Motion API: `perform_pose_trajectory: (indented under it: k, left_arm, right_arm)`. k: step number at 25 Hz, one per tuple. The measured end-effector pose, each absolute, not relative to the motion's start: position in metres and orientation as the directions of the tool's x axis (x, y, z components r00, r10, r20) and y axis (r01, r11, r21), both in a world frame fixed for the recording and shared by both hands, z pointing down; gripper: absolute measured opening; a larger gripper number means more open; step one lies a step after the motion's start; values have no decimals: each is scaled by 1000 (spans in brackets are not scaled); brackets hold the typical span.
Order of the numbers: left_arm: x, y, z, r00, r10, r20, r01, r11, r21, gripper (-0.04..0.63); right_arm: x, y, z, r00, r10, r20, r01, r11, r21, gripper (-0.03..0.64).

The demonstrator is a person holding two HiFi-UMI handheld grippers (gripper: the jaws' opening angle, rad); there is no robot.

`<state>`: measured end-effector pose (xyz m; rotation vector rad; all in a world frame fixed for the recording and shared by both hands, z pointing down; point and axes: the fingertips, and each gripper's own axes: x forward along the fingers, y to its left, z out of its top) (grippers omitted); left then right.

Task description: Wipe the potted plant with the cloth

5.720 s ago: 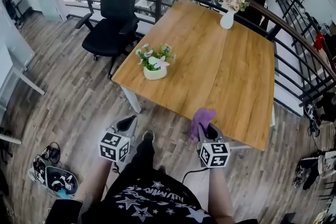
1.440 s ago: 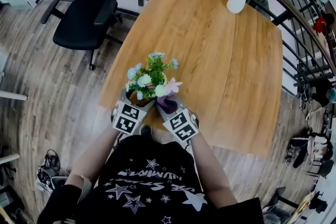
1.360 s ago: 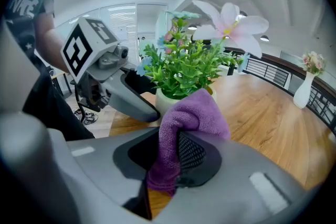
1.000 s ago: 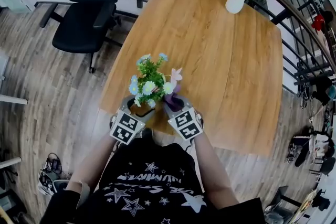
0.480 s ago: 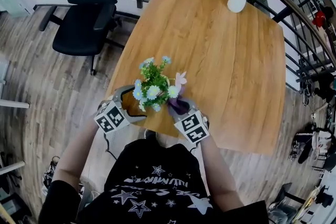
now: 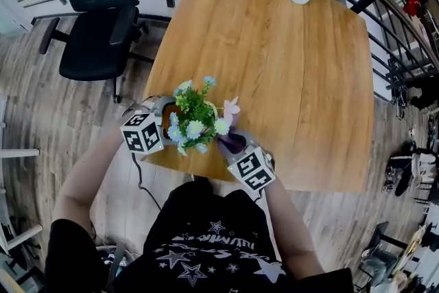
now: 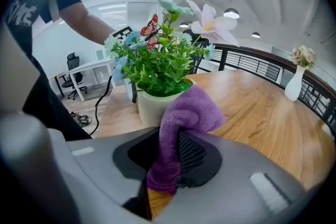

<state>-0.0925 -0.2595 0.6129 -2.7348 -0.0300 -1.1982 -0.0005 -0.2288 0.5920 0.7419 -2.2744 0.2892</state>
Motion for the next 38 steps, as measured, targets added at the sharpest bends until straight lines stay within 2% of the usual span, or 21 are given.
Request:
perform_pose_trajectory:
  k: [6, 11, 17, 21, 26, 32, 38]
  left_arm:
    - [-80, -262, 617, 659, 23, 752, 186, -973, -133, 532]
    - [-71, -267, 616, 673, -4, 740, 136, -982, -130, 529]
    - [-71, -268, 618, 664, -64, 745, 44, -991, -125, 525]
    - [-70, -267, 618, 644, -122, 755, -52, -992, -116, 525]
    - [-67, -269, 617, 618, -232, 751, -229, -967, -110, 523]
    - [-61, -266, 618, 554, -391, 735, -479, -872, -103, 523]
    - [-56, -262, 618, 486, -497, 719, -633, -767, -101, 523]
  right_arm:
    - [-1, -229, 595, -592, -403, 698, -569, 822, -8, 86]
    - [-1, -230, 598, -578, -390, 717, -543, 839, 18, 86]
    - [-1, -235, 598, -565, -425, 708, -586, 810, 19, 86]
    - [0, -231, 596, -574, -444, 688, -603, 798, 12, 84]
    - [0, -225, 594, -585, -445, 677, -617, 787, -15, 84]
    - [-4, -218, 593, -607, -437, 664, -611, 791, -39, 84]
    - [-9, -210, 592, -632, -414, 656, -594, 801, -67, 84]
